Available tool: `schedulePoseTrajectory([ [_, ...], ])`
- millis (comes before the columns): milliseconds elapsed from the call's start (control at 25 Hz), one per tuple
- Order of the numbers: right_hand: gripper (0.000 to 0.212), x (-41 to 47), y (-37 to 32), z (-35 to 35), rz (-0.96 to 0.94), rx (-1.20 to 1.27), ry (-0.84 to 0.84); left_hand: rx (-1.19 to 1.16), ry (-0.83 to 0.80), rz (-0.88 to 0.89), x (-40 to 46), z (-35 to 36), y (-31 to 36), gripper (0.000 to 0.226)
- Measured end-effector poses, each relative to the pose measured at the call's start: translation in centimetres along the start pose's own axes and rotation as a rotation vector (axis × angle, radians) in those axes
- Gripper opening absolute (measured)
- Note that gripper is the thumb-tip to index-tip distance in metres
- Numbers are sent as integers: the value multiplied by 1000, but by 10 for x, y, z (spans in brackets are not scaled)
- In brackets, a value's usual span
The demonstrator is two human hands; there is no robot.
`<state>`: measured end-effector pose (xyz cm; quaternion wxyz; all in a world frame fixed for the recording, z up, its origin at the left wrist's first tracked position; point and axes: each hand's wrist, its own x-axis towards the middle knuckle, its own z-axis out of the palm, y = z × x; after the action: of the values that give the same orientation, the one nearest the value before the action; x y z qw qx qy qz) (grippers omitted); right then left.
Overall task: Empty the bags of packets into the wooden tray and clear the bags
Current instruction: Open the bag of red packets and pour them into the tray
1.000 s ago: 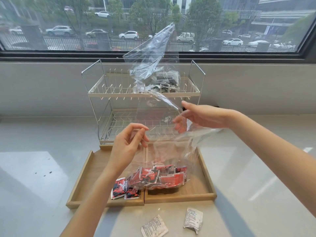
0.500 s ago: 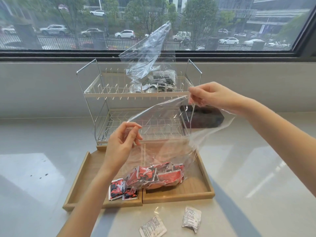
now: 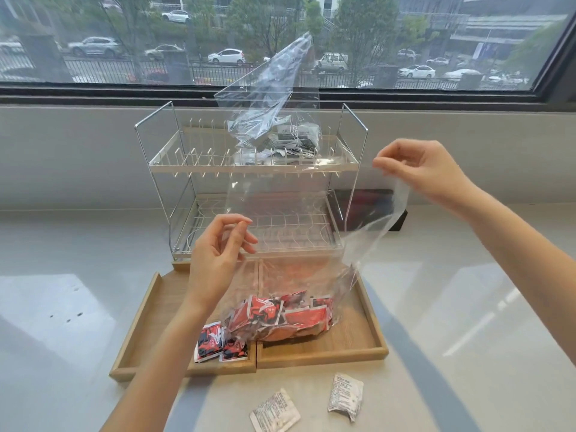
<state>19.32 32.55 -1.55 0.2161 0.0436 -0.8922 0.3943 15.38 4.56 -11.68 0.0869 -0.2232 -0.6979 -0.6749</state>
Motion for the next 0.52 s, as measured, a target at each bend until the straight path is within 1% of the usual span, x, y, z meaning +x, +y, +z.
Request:
schedulePoseTrajectory([
  [40, 10, 0, -1, 0, -23, 32, 91, 5, 26, 5, 2, 1, -1, 14],
  [120, 15, -3, 6, 8, 2, 136, 302, 23, 79, 7, 5, 1, -3, 13],
  [160, 20, -8, 16, 16, 67, 216, 390, 29, 95, 6, 6, 1, -3, 14],
  [200, 24, -14, 28, 26, 153, 309, 442, 29, 103, 4, 7, 2, -3, 14],
  [240, 30, -24, 43, 40, 246, 371, 448, 27, 107, 3, 7, 3, -3, 15],
  [280, 38, -37, 61, 55, 339, 378, 393, 26, 108, 4, 8, 3, -4, 16],
  [320, 45, -51, 77, 71, 428, 338, 279, 25, 110, 4, 9, 3, -5, 16],
  [360, 52, -68, 91, 88, 504, 280, 119, 22, 112, 2, 10, 4, -6, 16],
  [440, 73, -100, 106, 121, 583, 218, -235, 7, 111, -8, 11, 4, -8, 14],
  [480, 83, -112, 110, 135, 596, 223, -357, -7, 104, -12, 11, 4, -8, 11],
  [520, 90, -121, 111, 147, 609, 248, -421, -19, 94, -18, 11, 4, -8, 8],
])
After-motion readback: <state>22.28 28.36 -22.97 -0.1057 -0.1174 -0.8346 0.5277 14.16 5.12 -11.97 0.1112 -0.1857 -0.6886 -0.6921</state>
